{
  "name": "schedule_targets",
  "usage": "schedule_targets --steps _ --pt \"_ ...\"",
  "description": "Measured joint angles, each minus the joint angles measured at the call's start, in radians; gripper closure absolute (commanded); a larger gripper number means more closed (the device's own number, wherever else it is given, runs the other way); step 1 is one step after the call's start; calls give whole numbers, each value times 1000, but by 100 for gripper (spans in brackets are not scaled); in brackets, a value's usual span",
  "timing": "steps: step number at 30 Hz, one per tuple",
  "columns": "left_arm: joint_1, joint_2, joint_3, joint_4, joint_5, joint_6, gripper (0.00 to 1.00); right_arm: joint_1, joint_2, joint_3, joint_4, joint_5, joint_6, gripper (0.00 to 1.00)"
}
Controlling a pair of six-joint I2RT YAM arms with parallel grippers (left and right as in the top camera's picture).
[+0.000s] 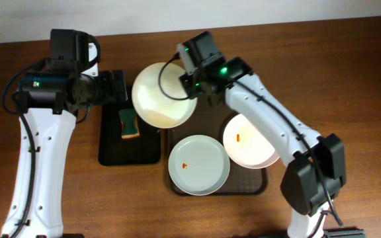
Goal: Clean dirty plates on tray and stack at the side
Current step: 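Lift the cleaned plate with the right gripper and place it right of tray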
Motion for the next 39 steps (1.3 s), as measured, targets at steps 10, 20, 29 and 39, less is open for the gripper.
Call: schedule_targets --steps 10,20,29,39 --pt "0 0 0 -8 -3 0 0 298 43 0 90 614 -3 96" --pt "0 0 0 -16 -3 0 0 328 43 0 103 788 -3 96" --pt "0 0 0 -18 -3 0 0 234 43 4 -47 566 53 96" --pt "0 0 0 -18 -3 0 0 -433 -3 11 -291 -156 288 96"
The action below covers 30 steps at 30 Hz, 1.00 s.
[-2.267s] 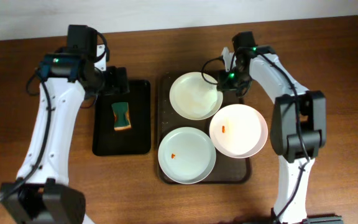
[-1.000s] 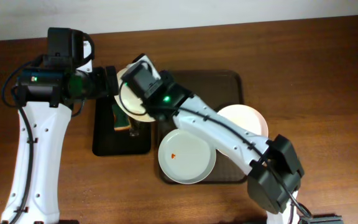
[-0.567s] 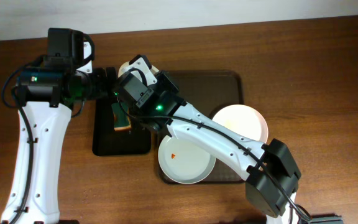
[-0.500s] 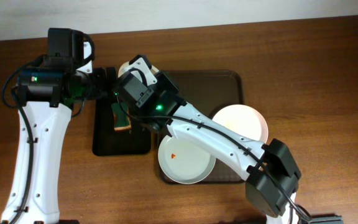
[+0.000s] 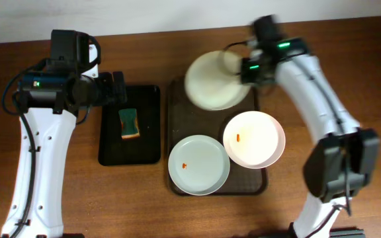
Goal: Clean dirty plates on tray and stack at the side
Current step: 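Lift the cleaned plate with the right gripper and place it right of tray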
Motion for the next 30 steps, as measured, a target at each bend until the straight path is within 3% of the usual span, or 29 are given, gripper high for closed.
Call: schedule_targets --steps 7,13,16,17,18,19,22,25,27,30 --pt "0 0 0 -1 0 0 0 -449 -16 -56 -68 -44 45 96" --pt "0 0 0 -1 0 0 0 -690 -24 -332 62 -15 108 96" --pt "0 0 0 -1 0 0 0 -745 -24 -416 103 -12 120 94" --pt "0 0 0 -1 0 0 0 -759 -24 -438 112 -12 124 73" --pt "0 0 0 -1 0 0 0 -764 -24 -451 113 -12 129 60" --pt "0 0 0 -1 0 0 0 -764 -25 -453 111 -13 129 56" --pt "0 0 0 -1 0 0 0 -762 -31 -453 104 -34 125 53" --pt "0 0 0 -1 0 0 0 -745 -94 -454 106 -113 77 43" --pt "0 0 0 0 0 0 0 -699 -179 -455 97 -161 37 34" --pt "0 0 0 4 0 0 0 -564 -293 -453 6 -184 3 33"
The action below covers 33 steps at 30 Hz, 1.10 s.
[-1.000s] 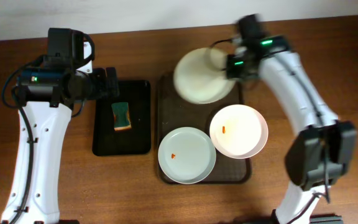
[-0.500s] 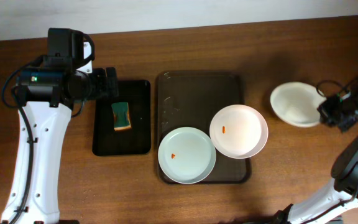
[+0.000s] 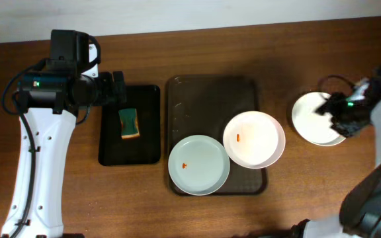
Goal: Clean dirty plates on tray and stack at the side
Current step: 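Lift the cleaned plate with the right gripper and place it right of tray, then grasp the rim of the right plate with the right gripper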
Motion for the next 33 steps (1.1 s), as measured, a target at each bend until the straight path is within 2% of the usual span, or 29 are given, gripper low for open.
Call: schedule_targets --steps 4,8,9,10,12,16,17,24,27,33 --pt "0 0 0 3 0 0 0 206 -12 -6 -70 99 -13 36" --pt "0 0 0 4 0 0 0 340 9 -81 -48 212 -18 36" --pt "0 0 0 5 0 0 0 362 16 -108 -27 230 -15 39" --pt "0 0 0 5 0 0 0 388 29 -145 -6 251 -8 43" --pt "0 0 0 5 0 0 0 409 45 -199 24 284 9 61" --pt "0 0 0 4 0 0 0 408 47 -269 108 324 43 90" --pt "0 0 0 5 0 0 0 408 47 -282 126 323 48 93" --pt "0 0 0 5 0 0 0 408 48 -204 138 270 58 96" --pt "0 0 0 5 0 0 0 408 48 -141 202 243 82 96" --pt "0 0 0 10 0 0 0 458 90 -130 302 167 135 96"
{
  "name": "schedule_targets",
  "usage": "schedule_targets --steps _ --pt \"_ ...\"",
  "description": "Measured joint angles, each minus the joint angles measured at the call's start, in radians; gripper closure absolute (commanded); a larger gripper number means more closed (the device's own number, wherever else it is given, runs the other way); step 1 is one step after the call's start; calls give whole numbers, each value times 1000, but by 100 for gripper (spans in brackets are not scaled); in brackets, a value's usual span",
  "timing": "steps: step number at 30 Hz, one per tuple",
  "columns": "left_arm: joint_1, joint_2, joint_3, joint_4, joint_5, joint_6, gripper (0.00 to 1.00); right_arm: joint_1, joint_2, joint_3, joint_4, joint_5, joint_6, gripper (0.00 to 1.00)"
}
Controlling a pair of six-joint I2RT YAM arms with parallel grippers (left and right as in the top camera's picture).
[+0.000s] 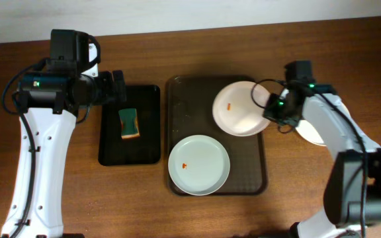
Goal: Clean dirty plates on tray and stack at the side
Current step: 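Grasp the rim of the right plate with the right gripper, then pick up the sponge with the left gripper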
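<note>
On the brown tray (177,132) lie two dirty plates. A pale green plate (199,164) with an orange speck sits at the front. A white plate (238,109) with an orange speck is at the far right, its rim between the fingers of my right gripper (272,110), which is shut on it. A clean white plate (309,134) lies on the table right of the tray, partly hidden under the right arm. My left gripper (120,88) hovers at the far edge of the black tray (147,149); its jaw state is unclear.
A green and yellow sponge (129,123) lies on the black tray to the left of the brown tray. The wall edge runs along the back of the wooden table (290,53).
My right gripper was at the far right with the cream plate over the table. Now it grips the white plate's rim at the tray's right edge, and that plate sits further back. The left arm is unchanged.
My right gripper held a cream plate beside the left gripper, near the black tray. Then it held the plate over the brown tray's far right, then over the table to the right. That plate now lies there, and the gripper holds the white speckled plate.
</note>
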Motion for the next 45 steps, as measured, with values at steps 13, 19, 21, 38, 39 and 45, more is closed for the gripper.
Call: schedule_targets --steps 13,19,21,38,39,45 --pt "0 0 0 4 0 0 0 107 133 27 150 28 -164 69" --pt "0 0 -34 11 1 0 0 107 144 41 150 31 -247 77" --pt "0 0 -64 33 1 0 0 107 186 45 158 30 -255 86" --pt "-37 128 -584 617 39 5 49 107 216 60 176 18 -255 96" --pt "-44 158 -594 636 39 8 53 107 216 60 175 18 -255 96" --pt "-55 317 -598 724 21 -14 100 107 216 60 171 18 -255 96"
